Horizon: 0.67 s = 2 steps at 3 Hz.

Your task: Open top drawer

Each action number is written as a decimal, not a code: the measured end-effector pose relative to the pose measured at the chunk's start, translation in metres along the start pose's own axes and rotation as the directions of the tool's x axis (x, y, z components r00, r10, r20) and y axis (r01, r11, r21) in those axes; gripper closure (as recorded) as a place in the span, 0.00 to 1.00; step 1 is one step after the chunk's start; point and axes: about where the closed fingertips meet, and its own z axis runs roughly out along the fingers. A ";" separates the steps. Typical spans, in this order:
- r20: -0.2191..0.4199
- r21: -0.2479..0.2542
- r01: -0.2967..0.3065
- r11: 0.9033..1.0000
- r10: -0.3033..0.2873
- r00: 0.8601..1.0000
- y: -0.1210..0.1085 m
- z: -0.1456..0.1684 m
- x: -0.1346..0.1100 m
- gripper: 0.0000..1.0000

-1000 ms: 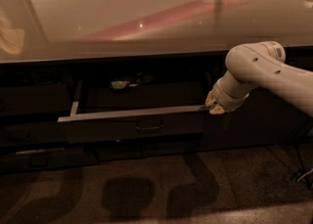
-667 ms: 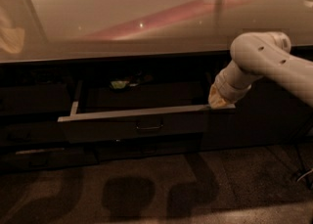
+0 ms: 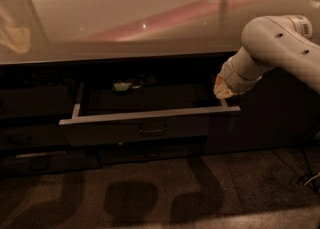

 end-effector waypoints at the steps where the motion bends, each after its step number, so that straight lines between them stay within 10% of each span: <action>1: 0.101 0.009 0.012 1.000 -0.013 0.995 -0.002 0.005 -0.001 1.00; 2: 0.318 0.049 0.058 0.997 -0.071 0.946 -0.013 0.005 -0.006 1.00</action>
Offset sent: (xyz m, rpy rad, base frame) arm 0.0082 0.0106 0.0028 0.4325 0.1481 0.3193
